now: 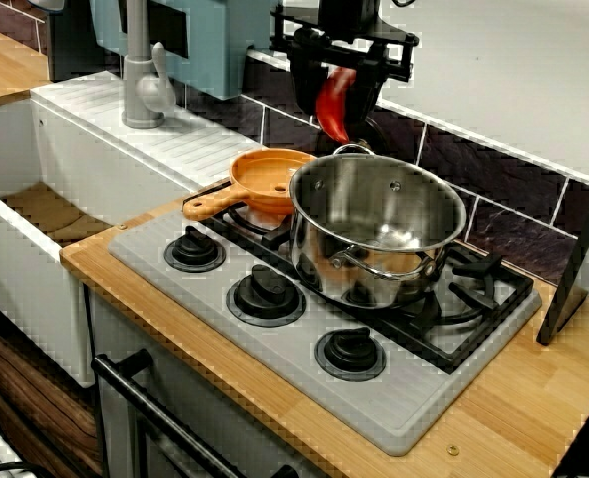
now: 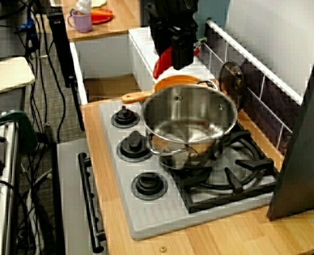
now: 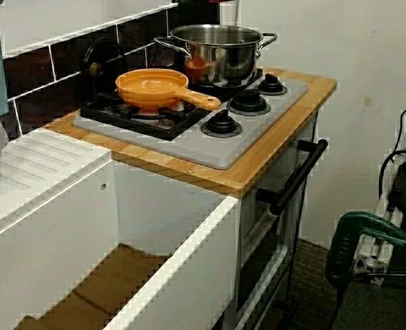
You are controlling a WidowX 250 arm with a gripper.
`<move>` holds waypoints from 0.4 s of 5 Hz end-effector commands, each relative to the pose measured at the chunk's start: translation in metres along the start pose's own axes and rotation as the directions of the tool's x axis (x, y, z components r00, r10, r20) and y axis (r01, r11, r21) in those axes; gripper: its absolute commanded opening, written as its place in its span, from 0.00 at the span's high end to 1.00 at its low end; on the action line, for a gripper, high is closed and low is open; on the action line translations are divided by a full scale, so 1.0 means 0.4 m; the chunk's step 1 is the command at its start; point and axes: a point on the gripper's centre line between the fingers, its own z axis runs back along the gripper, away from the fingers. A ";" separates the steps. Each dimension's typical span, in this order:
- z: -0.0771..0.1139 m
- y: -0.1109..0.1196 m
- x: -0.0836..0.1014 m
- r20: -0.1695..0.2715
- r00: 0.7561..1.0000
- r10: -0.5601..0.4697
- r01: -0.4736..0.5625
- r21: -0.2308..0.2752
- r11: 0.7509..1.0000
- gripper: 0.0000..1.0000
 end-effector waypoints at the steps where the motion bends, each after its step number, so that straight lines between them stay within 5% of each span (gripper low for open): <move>1: 0.105 0.099 0.034 0.097 0.995 0.019 -0.017 -0.025 1.000 1.00; 2: 0.111 0.131 0.026 0.092 0.996 0.018 -0.016 -0.024 1.000 1.00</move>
